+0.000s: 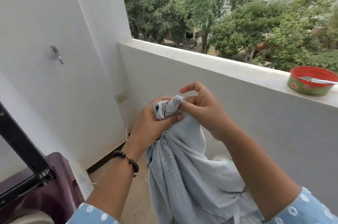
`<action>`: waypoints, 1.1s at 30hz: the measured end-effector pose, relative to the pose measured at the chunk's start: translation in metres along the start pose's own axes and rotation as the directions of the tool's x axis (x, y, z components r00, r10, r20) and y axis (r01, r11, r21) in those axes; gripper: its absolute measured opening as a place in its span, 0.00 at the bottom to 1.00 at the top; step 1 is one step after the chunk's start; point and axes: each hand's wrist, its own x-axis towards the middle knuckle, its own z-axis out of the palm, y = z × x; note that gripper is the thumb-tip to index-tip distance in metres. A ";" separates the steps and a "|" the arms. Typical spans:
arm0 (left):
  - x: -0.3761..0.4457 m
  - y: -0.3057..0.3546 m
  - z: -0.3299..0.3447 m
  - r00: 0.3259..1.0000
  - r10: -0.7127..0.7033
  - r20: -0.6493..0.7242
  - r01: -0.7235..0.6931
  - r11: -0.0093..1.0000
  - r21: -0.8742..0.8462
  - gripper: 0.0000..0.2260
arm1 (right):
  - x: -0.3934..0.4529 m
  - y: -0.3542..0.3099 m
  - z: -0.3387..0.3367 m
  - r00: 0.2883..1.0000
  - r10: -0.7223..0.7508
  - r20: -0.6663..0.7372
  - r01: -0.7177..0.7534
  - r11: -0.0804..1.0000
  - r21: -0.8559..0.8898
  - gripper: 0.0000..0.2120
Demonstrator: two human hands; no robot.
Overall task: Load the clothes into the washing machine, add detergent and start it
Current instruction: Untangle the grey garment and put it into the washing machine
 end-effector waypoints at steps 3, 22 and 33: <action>-0.002 0.007 -0.005 0.991 0.084 -0.106 -0.069 0.989 0.133 0.08 | 0.000 0.013 -0.011 0.996 0.053 0.075 -0.044 0.991 -0.125 0.14; 0.034 0.073 -0.105 0.682 0.029 -0.731 -0.296 0.925 -0.239 0.09 | -0.024 0.170 -0.034 0.621 0.784 0.003 0.075 -0.057 -0.996 0.19; 0.033 0.055 -0.099 0.735 -0.075 -0.673 -0.193 0.929 -0.314 0.02 | 0.054 -0.047 -0.120 0.851 -0.246 -0.465 -0.002 0.883 -0.470 0.10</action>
